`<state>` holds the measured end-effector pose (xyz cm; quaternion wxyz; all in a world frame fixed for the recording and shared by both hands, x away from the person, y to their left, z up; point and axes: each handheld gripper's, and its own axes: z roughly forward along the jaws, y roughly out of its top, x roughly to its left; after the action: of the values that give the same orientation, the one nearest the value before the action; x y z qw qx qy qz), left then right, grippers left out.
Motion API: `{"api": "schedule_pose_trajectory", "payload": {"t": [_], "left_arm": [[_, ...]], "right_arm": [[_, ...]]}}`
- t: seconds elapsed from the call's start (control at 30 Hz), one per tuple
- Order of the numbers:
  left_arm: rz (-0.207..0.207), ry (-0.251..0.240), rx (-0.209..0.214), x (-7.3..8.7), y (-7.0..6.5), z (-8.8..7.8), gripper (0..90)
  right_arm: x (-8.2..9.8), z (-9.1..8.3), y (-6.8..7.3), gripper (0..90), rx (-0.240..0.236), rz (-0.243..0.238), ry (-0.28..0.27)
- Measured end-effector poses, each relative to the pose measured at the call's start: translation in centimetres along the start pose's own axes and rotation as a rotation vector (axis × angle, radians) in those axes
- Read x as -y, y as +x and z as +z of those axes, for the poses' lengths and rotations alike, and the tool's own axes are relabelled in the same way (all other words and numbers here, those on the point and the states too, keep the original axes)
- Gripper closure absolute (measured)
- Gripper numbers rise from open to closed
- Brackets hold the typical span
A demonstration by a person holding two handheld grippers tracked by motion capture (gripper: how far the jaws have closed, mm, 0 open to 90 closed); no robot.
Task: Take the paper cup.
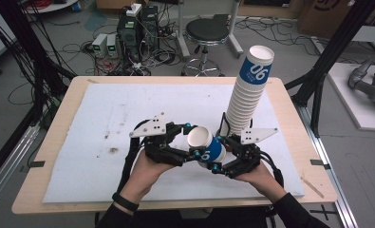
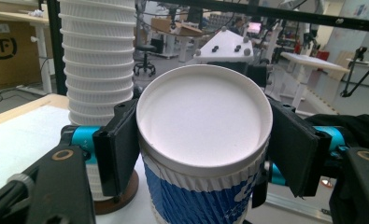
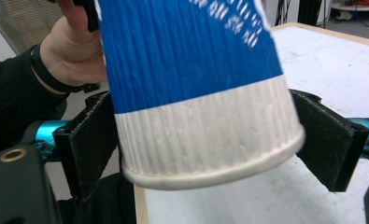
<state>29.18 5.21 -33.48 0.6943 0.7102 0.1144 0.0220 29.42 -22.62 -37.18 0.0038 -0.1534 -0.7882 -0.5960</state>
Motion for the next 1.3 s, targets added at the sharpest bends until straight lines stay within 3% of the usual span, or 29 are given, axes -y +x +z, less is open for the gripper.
{"api": "schedule_pose_trajectory", "payload": {"t": [0.2, 0.33, 0.53, 0.7, 0.87, 1.0, 1.1, 1.3], "left_arm": [[0.0, 0.019, 0.007, 0.0, -0.1, 0.1, 29.7], [0.003, 0.076, 0.014, -0.3, 0.0, -0.1, 29.1], [0.042, 0.212, -0.006, -1.1, -0.4, -0.3, 25.3], [0.089, 0.35, -0.02, -1.5, -0.9, -0.1, 23.4], [0.112, 0.415, -0.04, -1.2, -1.1, 0.5, 24.3], [0.118, 0.424, -0.029, -0.9, -1.1, 0.8, 28.8], [0.108, 0.389, -0.018, -0.9, -0.8, 0.6, 28.9], [0.062, 0.244, -0.002, -0.6, -0.1, -0.6, 29.6]], "right_arm": [[-0.1, -0.1, 0.1, 17.5, 0.0, -0.041, 0.03], [-0.2, -0.3, 0.1, 18.6, -0.003, -0.057, 0.056], [-0.2, -0.2, 0.1, 19.6, 0.012, -0.088, 0.103], [-0.2, -0.1, 0.2, 19.7, 0.033, -0.134, 0.175], [-0.2, 0.1, 0.4, 19.7, 0.032, -0.145, 0.248], [-0.2, 0.3, 0.6, 19.3, 0.041, -0.172, 0.284], [-0.2, 0.2, 0.6, 15.2, 0.054, -0.176, 0.269], [-0.6, -0.9, 0.2, 14.0, 0.041, -0.125, 0.139]]}}
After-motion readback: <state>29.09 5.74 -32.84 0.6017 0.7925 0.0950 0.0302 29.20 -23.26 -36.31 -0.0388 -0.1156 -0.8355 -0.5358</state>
